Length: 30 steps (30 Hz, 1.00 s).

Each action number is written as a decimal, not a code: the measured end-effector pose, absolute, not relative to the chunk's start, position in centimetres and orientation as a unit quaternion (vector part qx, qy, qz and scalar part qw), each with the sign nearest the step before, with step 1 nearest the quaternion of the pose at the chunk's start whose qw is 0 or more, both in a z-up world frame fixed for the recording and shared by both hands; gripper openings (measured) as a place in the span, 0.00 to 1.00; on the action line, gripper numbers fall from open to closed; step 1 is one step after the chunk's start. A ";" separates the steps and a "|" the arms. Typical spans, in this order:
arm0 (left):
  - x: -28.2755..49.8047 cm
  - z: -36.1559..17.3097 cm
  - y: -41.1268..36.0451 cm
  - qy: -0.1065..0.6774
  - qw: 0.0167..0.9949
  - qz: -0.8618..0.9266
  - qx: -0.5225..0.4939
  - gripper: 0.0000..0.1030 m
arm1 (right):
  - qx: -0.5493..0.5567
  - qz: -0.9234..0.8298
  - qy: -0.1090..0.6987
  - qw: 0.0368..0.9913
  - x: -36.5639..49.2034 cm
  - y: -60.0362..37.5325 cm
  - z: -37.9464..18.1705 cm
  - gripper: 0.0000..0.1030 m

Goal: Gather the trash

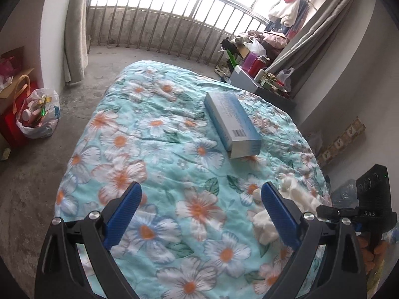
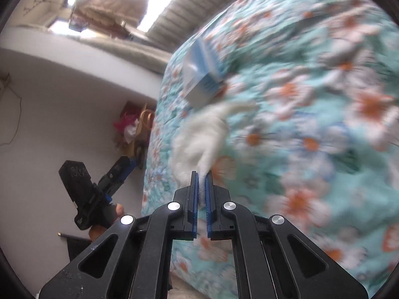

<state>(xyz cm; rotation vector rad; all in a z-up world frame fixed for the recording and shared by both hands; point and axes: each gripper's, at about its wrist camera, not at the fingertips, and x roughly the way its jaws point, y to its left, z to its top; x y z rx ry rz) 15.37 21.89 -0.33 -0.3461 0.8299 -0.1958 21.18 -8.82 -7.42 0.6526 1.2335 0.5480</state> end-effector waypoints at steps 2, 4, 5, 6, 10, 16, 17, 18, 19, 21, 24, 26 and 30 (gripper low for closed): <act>16.9 -0.1 20.6 0.409 0.890 -0.107 -0.169 0.92 | 0.310 0.232 0.554 0.737 20.4 -10.8 -7.6 0.04; 18.6 -0.1 19.2 0.420 0.883 -0.116 -0.173 0.92 | 0.323 0.212 0.549 0.741 19.5 -12.9 -7.8 0.04; 19.8 0.0 18.5 0.425 0.880 -0.122 -0.175 0.92 | 0.331 0.204 0.547 0.742 19.0 -13.9 -8.0 0.04; 20.8 0.0 17.8 0.430 0.876 -0.127 -0.176 0.92 | 0.338 0.198 0.544 0.742 18.6 -14.6 -8.3 0.04; 26.3 -0.5 15.4 0.453 0.864 -0.108 -0.192 0.92 | 0.365 0.177 0.536 0.741 16.9 -17.4 -9.2 0.04; 33.2 -2.4 12.9 0.497 0.849 -0.035 -0.177 0.92 | 0.399 0.164 0.530 0.730 15.5 -19.1 -10.8 0.04; 33.7 -2.7 12.7 0.502 0.848 -0.026 -0.170 0.92 | 0.403 0.163 0.529 0.729 15.4 -19.3 -11.0 0.04; 34.3 -3.0 12.3 0.505 0.848 -0.013 -0.160 0.92 | 0.405 0.164 0.528 0.728 15.3 -19.4 -11.2 0.04; 34.5 -3.2 12.1 0.506 0.849 -0.003 -0.152 0.92 | 0.407 0.164 0.527 0.728 15.3 -19.5 -11.3 0.04; 35.0 -3.7 11.6 0.509 0.850 0.010 -0.135 0.92 | 0.409 0.163 0.526 0.728 15.2 -19.6 -11.6 0.04; 34.9 -4.2 11.2 0.508 0.854 0.016 -0.112 0.90 | 0.416 0.163 0.524 0.726 14.8 -20.1 -11.9 0.04; 34.7 -4.3 10.9 0.502 0.860 0.012 -0.092 0.80 | 0.421 0.162 0.522 0.724 14.3 -20.5 -12.2 0.04; 34.1 -4.2 11.0 0.495 0.865 -0.003 -0.088 0.72 | 0.435 0.163 0.516 0.720 12.7 -22.4 -12.1 0.04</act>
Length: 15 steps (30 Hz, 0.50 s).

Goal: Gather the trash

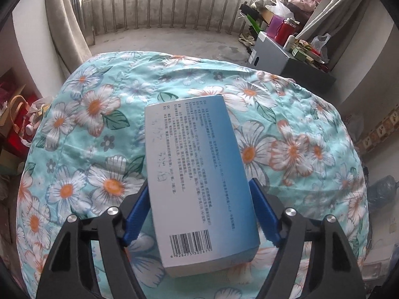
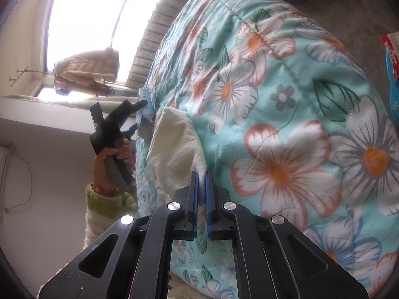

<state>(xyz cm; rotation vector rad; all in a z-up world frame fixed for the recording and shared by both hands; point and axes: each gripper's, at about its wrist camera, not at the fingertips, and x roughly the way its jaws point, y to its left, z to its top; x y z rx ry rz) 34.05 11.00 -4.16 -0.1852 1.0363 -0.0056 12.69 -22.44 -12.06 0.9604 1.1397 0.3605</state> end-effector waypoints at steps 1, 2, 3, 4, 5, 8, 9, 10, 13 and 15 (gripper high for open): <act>33.8 -4.0 11.0 0.495 0.865 -0.003 -0.087 0.72 | 0.437 0.164 0.513 0.720 12.6 -22.5 -12.0 0.04; 33.5 -3.9 11.1 0.496 0.864 -0.004 -0.086 0.71 | 0.440 0.164 0.511 0.720 12.5 -22.7 -12.1 0.04; 32.8 -3.7 11.0 0.497 0.863 -0.009 -0.085 0.71 | 0.442 0.164 0.509 0.720 12.3 -22.7 -12.2 0.04; 32.0 -3.5 10.9 0.497 0.864 -0.017 -0.085 0.71 | 0.444 0.166 0.506 0.720 12.2 -22.8 -12.3 0.04; 31.2 -3.3 10.7 0.497 0.864 -0.026 -0.083 0.71 | 0.446 0.166 0.505 0.720 12.0 -22.9 -12.3 0.04; 27.4 -2.8 9.9 0.504 0.857 -0.072 -0.081 0.71 | 0.450 0.164 0.503 0.719 11.1 -23.5 -12.6 0.04; 25.7 -2.7 9.5 0.507 0.853 -0.090 -0.084 0.71 | 0.452 0.163 0.503 0.719 10.7 -23.8 -12.6 0.04; 24.6 -2.6 9.1 0.508 0.851 -0.104 -0.084 0.71 | 0.453 0.163 0.502 0.718 10.4 -24.0 -12.7 0.04; 19.7 -2.5 7.8 0.513 0.842 -0.147 -0.078 0.71 | 0.456 0.162 0.499 0.719 9.6 -24.6 -12.7 0.04; 17.2 -2.5 7.1 0.515 0.838 -0.165 -0.075 0.71 | 0.459 0.160 0.498 0.718 8.7 -25.1 -12.9 0.04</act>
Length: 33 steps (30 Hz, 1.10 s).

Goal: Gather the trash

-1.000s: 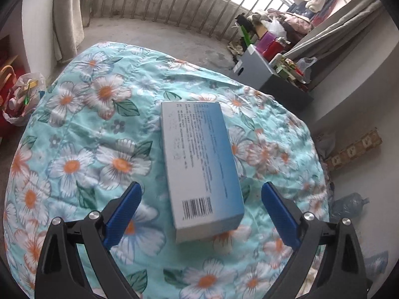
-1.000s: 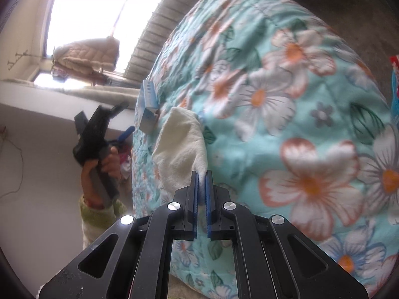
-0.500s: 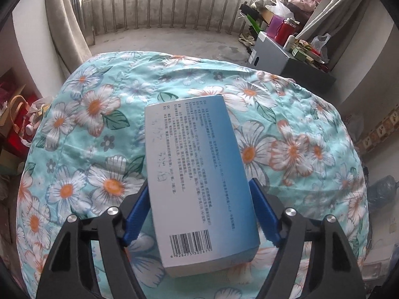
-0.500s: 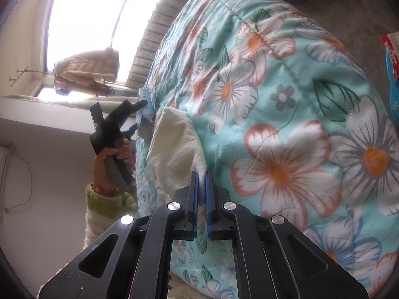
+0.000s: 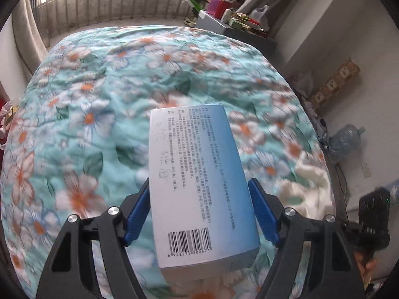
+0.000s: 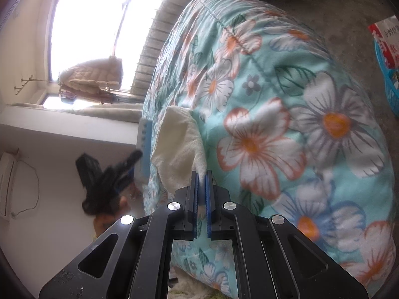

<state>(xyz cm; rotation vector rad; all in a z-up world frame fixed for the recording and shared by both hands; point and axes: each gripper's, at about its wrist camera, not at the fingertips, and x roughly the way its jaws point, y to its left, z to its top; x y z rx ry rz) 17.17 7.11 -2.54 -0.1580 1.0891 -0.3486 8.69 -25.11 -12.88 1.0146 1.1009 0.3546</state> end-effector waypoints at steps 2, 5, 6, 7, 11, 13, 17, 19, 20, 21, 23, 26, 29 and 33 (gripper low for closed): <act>14.4 -2.6 6.3 0.516 0.834 -0.185 -0.067 0.71 | 0.462 0.158 0.496 0.718 8.2 -25.5 -12.9 0.04; 11.2 -2.6 5.2 0.512 0.834 -0.202 -0.049 0.71 | 0.465 0.154 0.493 0.719 7.1 -26.2 -13.0 0.04; 10.3 -2.6 4.8 0.511 0.834 -0.206 -0.043 0.71 | 0.466 0.152 0.492 0.720 6.7 -26.4 -13.0 0.04; 9.6 -2.6 4.6 0.509 0.834 -0.209 -0.040 0.71 | 0.467 0.151 0.492 0.720 6.4 -26.6 -13.0 0.05; 8.7 -2.9 3.6 0.504 0.836 -0.214 -0.024 0.71 | 0.463 0.142 0.489 0.725 5.6 -27.0 -13.0 0.07; 8.7 -3.4 2.9 0.503 0.840 -0.204 -0.002 0.72 | 0.452 0.134 0.491 0.732 5.4 -27.0 -12.8 0.07; 8.7 -3.8 2.5 0.501 0.843 -0.196 0.013 0.72 | 0.409 0.101 0.491 0.763 5.0 -26.9 -11.1 0.34; 8.8 -3.9 2.4 0.500 0.844 -0.194 0.016 0.72 | 0.392 0.087 0.481 0.780 4.7 -27.0 -10.0 0.41; 8.8 -3.9 2.4 0.500 0.844 -0.193 0.015 0.72 | 0.384 0.082 0.476 0.787 4.5 -27.2 -9.6 0.41; 8.8 -3.9 2.4 0.499 0.845 -0.193 0.016 0.72 | 0.377 0.073 0.471 0.794 4.2 -27.5 -9.2 0.41; 8.7 -3.9 2.4 0.496 0.847 -0.191 0.016 0.72 | 0.361 0.058 0.461 0.808 3.9 -27.8 -8.5 0.41; 8.6 -3.7 2.4 0.489 0.851 -0.191 0.017 0.72 | 0.327 0.059 0.452 0.828 3.6 -27.2 -7.3 0.41; 8.4 -3.6 2.5 0.482 0.855 -0.190 0.023 0.72 | 0.288 0.080 0.445 0.844 3.9 -25.6 -6.2 0.41; 8.3 -3.8 2.6 0.481 0.855 -0.191 0.023 0.72 | 0.250 0.103 0.445 0.854 5.0 -23.0 -5.6 0.41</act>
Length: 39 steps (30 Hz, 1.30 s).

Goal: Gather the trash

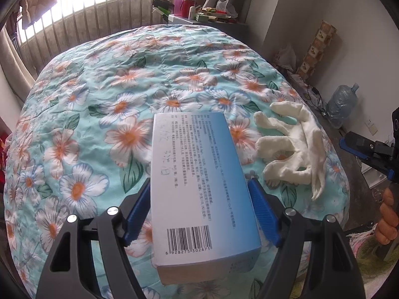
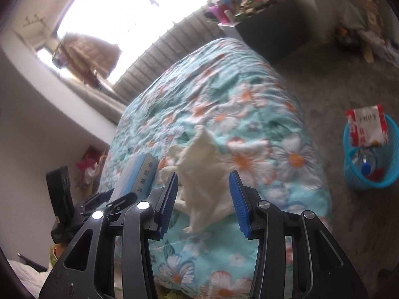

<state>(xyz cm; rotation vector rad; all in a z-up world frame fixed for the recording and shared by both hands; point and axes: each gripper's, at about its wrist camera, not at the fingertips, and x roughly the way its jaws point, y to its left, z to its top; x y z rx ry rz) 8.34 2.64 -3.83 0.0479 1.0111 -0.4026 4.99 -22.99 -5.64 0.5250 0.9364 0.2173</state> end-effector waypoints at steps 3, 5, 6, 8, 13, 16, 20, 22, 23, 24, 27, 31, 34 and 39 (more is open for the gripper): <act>8.3 -4.1 2.8 0.482 0.855 -0.192 0.017 0.72 | 0.227 0.105 0.454 0.856 6.3 -21.2 -5.7 0.41; 8.3 -4.1 2.9 0.481 0.855 -0.193 0.016 0.72 | 0.212 0.107 0.455 0.858 6.9 -20.1 -5.7 0.41; 8.3 -4.1 2.9 0.481 0.855 -0.193 0.017 0.72 | 0.203 0.107 0.457 0.859 7.1 -19.7 -5.8 0.41; 8.3 -4.1 2.9 0.479 0.856 -0.194 0.017 0.72 | 0.184 0.099 0.465 0.860 7.7 -18.9 -6.1 0.41; 8.4 -4.2 3.1 0.477 0.857 -0.196 0.017 0.72 | 0.145 0.075 0.481 0.861 8.1 -17.7 -6.9 0.37; 8.4 -4.1 3.0 0.474 0.858 -0.196 0.019 0.72 | 0.137 0.066 0.488 0.860 8.2 -17.7 -7.3 0.28; 8.5 -4.1 3.0 0.474 0.858 -0.196 0.018 0.72 | 0.162 0.064 0.490 0.854 8.4 -18.7 -7.6 0.06; 8.6 -4.1 3.0 0.473 0.858 -0.197 0.017 0.72 | 0.189 0.072 0.482 0.852 8.2 -19.7 -7.3 0.05; 8.5 -4.1 3.1 0.473 0.858 -0.197 0.017 0.72 | 0.206 0.076 0.478 0.851 8.1 -20.4 -7.1 0.05; 8.5 -4.1 3.1 0.473 0.858 -0.197 0.017 0.72 | 0.224 0.078 0.475 0.847 7.9 -21.2 -7.1 0.05; 8.6 -4.1 3.1 0.473 0.858 -0.197 0.018 0.72 | 0.289 0.084 0.467 0.831 7.3 -24.0 -7.4 0.05; 8.6 -4.1 3.0 0.473 0.859 -0.196 0.019 0.72 | 0.361 0.071 0.464 0.806 6.4 -27.6 -8.7 0.09; 8.6 -4.1 3.0 0.473 0.859 -0.196 0.020 0.72 | 0.398 0.055 0.459 0.792 5.6 -29.6 -9.4 0.16; 8.6 -4.1 3.0 0.475 0.858 -0.196 0.015 0.72 | 0.450 0.085 0.444 0.770 5.2 -30.5 -10.1 0.28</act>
